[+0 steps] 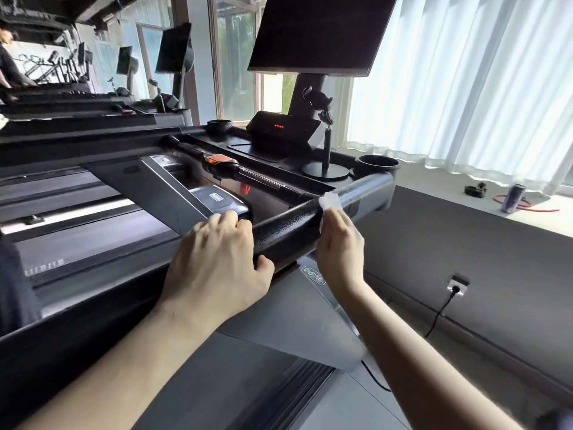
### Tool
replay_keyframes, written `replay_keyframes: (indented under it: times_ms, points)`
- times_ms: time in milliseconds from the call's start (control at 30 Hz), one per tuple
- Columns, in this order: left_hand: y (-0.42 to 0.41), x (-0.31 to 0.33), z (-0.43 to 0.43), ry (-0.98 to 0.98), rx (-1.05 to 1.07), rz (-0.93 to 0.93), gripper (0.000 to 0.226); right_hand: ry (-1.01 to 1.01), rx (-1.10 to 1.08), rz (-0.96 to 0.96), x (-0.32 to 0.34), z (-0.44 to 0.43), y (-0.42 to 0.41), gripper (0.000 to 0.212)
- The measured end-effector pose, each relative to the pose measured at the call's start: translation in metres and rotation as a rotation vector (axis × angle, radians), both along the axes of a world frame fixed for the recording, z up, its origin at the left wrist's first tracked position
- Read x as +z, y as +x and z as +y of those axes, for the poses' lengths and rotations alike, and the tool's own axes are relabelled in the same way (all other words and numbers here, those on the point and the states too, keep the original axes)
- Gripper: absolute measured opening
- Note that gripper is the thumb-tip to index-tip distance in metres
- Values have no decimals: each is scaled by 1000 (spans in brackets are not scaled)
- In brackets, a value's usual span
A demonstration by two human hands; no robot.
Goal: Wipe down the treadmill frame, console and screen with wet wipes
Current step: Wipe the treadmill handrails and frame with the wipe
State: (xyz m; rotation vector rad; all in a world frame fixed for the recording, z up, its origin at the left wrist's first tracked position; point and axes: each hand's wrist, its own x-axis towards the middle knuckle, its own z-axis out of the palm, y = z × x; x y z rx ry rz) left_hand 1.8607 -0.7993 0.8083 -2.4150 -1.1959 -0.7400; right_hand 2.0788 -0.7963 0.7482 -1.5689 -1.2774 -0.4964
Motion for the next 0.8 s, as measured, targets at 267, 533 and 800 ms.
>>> replay_keyframes:
  times_ms: [267,533,800]
  points:
    - [-1,-3,1,-8,10,-10,25,-13,239,-149,-28,-34,-83,48]
    - [-3,-2,0,-9,-4,-11,23,9,-62,178,-29,-10,-33,15]
    - [-2,1,-3,-23,-9,-10,22,98,394,1009,-7,-27,-87,34]
